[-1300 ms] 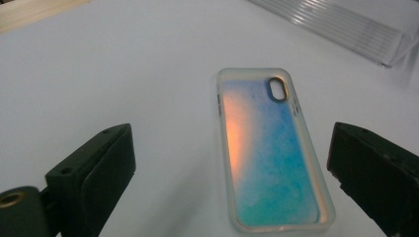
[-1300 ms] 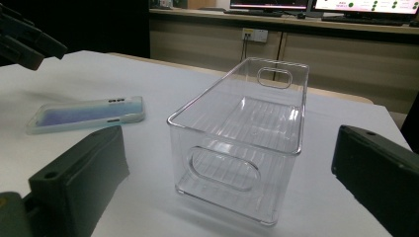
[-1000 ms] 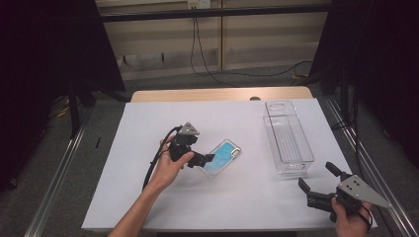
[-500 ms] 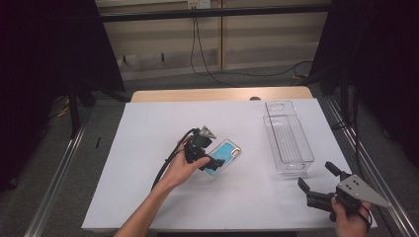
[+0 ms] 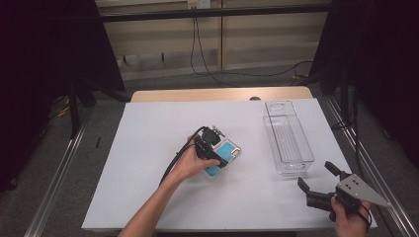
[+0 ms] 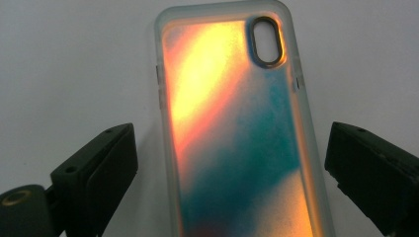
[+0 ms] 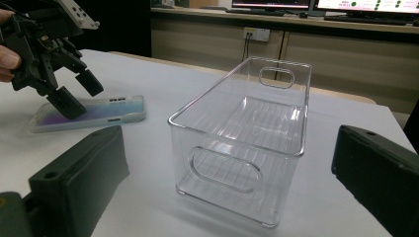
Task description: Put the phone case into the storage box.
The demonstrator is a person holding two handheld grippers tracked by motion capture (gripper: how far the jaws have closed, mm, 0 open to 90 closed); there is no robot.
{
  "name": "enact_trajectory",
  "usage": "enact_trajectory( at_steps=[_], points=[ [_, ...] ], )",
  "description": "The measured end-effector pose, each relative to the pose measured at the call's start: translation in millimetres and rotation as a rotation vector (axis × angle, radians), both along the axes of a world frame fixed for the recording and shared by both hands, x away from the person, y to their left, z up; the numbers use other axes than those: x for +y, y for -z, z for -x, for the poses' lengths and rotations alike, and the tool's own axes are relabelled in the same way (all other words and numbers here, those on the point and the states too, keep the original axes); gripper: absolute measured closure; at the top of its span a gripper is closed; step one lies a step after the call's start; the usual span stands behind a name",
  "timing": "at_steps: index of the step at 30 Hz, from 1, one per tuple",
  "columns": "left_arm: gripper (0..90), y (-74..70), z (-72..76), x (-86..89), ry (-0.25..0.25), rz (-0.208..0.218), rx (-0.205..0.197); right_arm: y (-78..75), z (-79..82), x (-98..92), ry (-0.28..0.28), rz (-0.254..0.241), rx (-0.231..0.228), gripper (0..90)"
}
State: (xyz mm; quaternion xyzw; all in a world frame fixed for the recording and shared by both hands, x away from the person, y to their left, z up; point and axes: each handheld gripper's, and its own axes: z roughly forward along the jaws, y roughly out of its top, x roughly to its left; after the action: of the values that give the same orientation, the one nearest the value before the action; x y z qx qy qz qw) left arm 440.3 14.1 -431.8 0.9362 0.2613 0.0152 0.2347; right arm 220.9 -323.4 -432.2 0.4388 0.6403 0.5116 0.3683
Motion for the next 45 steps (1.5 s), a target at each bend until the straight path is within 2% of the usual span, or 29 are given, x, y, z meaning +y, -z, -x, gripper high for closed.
enact_trajectory(
  at_steps=[5,9,13,14,17,22,26,30,45],
  points=[
    [6.6,1.3,0.4,-6.1,0.029,-0.01,0.01,0.1,-0.2,0.0,0.0,0.001,0.001,0.0],
    [6.2,5.0,0.4,-10.0,0.035,-0.04,0.013,0.1,-0.1,-0.1,0.0,0.001,0.0,0.0],
    [4.1,6.5,1.3,-10.9,0.046,-0.04,0.008,0.1,0.1,-0.4,0.002,0.0,0.001,0.0],
    [3.2,7.4,2.4,-11.4,0.046,-0.04,0.001,0.1,0.1,-0.4,0.002,0.0,0.002,0.0],
    [0.4,9.7,6.5,-15.8,0.064,-0.08,-0.032,0.1,0.6,-0.2,0.003,0.001,0.002,0.0],
    [0.5,11.0,7.8,-12.0,0.055,-0.049,-0.043,-0.1,1.3,-0.4,0.003,0.001,-0.001,0.0],
    [1.6,10.6,8.6,-11.7,0.04,-0.045,-0.045,0.1,0.9,0.0,0.005,0.002,0.002,0.0],
    [13.0,6.5,8.3,-8.9,0.028,-0.039,-0.054,0.1,1.1,0.3,0.004,0.003,0.002,0.0],
    [16.7,3.7,9.3,-10.6,0.017,-0.057,-0.044,0.2,0.6,-0.3,0.005,0.003,0.002,0.0]
  ],
)
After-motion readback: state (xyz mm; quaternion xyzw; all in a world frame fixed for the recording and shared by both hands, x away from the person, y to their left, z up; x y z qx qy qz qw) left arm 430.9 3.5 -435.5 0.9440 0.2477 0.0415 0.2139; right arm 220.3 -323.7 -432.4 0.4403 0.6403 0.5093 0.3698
